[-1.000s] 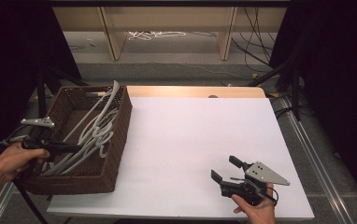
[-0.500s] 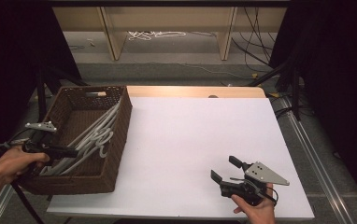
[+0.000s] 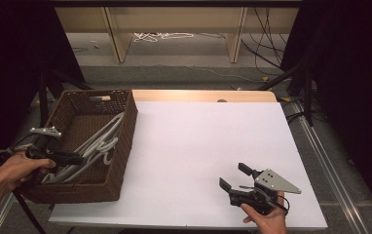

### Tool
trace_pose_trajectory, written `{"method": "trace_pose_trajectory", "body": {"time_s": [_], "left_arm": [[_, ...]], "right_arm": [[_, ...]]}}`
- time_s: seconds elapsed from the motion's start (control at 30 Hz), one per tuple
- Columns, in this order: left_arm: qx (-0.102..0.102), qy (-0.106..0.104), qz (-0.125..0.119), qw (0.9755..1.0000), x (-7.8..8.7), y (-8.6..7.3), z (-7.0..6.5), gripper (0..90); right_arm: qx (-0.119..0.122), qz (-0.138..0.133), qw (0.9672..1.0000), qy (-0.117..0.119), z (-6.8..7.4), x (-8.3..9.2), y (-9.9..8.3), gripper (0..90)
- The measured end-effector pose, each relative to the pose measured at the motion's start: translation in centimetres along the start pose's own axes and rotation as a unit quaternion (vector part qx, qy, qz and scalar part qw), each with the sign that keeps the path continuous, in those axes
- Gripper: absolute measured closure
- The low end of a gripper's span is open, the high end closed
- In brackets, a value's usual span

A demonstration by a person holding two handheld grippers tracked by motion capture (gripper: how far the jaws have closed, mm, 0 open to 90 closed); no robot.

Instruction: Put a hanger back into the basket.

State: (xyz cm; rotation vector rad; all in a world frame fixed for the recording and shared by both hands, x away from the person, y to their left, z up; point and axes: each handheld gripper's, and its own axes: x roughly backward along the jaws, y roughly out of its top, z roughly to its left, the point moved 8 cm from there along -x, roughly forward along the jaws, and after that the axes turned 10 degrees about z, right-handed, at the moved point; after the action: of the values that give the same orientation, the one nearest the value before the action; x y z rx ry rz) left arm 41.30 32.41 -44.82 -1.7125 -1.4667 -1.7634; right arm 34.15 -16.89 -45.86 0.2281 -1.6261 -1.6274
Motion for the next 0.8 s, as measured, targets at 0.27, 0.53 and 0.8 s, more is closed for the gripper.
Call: {"method": "trace_pose_trajectory", "body": {"time_s": [0.27,0.53,0.8], "left_arm": [[0.016,0.006,-0.056,0.9983,1.2,1.3,-1.1,38.7],[0.017,0.030,-0.092,0.9951,1.8,2.8,-3.0,29.1],[0.029,0.028,-0.168,0.9849,2.9,4.7,-4.9,26.4]], "right_arm": [[-0.001,0.014,0.9999,-0.002,-0.1,0.3,-0.2,16.6],[0.000,0.013,0.9999,-0.003,-0.1,0.3,-0.1,16.6],[0.000,0.013,0.9999,-0.003,-0.1,0.3,-0.1,16.6]]}}
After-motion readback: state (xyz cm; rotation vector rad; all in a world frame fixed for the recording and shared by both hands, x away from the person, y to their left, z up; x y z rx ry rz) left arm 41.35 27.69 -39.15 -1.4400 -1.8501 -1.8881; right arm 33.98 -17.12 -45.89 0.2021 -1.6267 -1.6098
